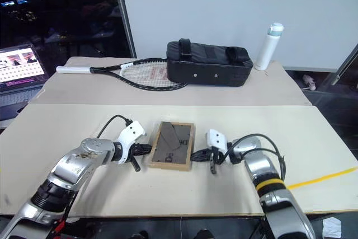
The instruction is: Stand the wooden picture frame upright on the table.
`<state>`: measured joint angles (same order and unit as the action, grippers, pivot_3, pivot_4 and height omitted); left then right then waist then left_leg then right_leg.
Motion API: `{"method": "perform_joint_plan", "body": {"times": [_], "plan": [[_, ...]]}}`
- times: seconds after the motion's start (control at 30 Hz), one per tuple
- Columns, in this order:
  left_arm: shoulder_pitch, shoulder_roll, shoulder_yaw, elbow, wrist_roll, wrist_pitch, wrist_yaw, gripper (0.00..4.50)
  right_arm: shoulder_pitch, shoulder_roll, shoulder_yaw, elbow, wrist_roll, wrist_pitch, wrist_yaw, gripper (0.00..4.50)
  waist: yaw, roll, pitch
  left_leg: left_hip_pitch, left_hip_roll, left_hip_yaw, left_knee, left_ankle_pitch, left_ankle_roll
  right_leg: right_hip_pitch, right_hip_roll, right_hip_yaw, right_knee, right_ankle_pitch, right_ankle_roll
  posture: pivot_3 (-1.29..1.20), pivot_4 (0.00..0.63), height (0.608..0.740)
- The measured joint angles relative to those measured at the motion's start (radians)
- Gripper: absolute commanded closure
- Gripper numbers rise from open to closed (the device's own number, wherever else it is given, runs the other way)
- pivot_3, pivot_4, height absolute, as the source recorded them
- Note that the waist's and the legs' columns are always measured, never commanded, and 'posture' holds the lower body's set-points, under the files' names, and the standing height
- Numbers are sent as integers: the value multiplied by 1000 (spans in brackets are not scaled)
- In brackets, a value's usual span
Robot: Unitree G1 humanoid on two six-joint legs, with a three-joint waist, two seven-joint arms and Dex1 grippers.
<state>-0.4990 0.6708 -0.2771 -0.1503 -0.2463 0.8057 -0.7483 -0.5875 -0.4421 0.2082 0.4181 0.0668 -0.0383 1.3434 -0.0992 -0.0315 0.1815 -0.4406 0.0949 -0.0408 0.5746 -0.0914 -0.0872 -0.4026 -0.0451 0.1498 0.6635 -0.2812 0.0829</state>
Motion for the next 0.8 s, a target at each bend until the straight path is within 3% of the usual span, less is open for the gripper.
{"method": "perform_joint_plan", "body": {"times": [0.13,0.23,0.27,0.37,0.47,0.6,0.63,0.8], "plan": [[13,37,16,-4,-4,10,-33,4394,44,-33,9,-105,2,71,-17,4475,2,0,0,0,0,0,1,0,0,0,0,0,0,0,0,0,150,721],[-3,-18,142,15,-101,231,-10,4394,54,-92,-8,-125,11,97,-40,4475,4,-1,0,-1,0,0,2,0,0,-1,0,0,1,-1,0,0,150,721],[-35,-26,183,21,-144,379,-8,3888,55,-120,-21,-125,10,99,-49,4500,4,-1,0,-1,0,0,2,0,0,-1,0,0,1,-1,0,0,150,721],[-72,-23,306,49,-270,682,-38,2967,58,-186,-58,-123,11,99,-72,4500,-5,-1,0,-1,0,0,0,0,0,-1,0,0,0,-2,-1,0,150,721],[-50,-5,365,92,-414,778,-67,1785,68,-212,-80,-122,23,99,-86,4500,-5,-1,0,-1,0,-1,-1,-1,1,-2,0,-1,1,-4,-2,0,150,721],[-68,-18,387,211,-621,796,14,293,101,-207,-69,-150,31,100,-101,4500,8,-1,0,-1,0,-2,0,-1,1,0,-1,-3,1,-4,-2,0,150,721],[-78,-24,385,223,-640,796,33,43,101,-206,-62,-152,29,100,-104,4500,11,-1,0,-1,0,-2,1,-1,1,0,0,-3,1,-4,-1,0,150,721],[-132,-170,388,327,-775,791,228,43,104,-157,-23,-175,16,93,-129,4500,39,-1,0,-1,-2,-4,6,-1,0,4,-1,-3,0,-4,0,0,150,721]]}}
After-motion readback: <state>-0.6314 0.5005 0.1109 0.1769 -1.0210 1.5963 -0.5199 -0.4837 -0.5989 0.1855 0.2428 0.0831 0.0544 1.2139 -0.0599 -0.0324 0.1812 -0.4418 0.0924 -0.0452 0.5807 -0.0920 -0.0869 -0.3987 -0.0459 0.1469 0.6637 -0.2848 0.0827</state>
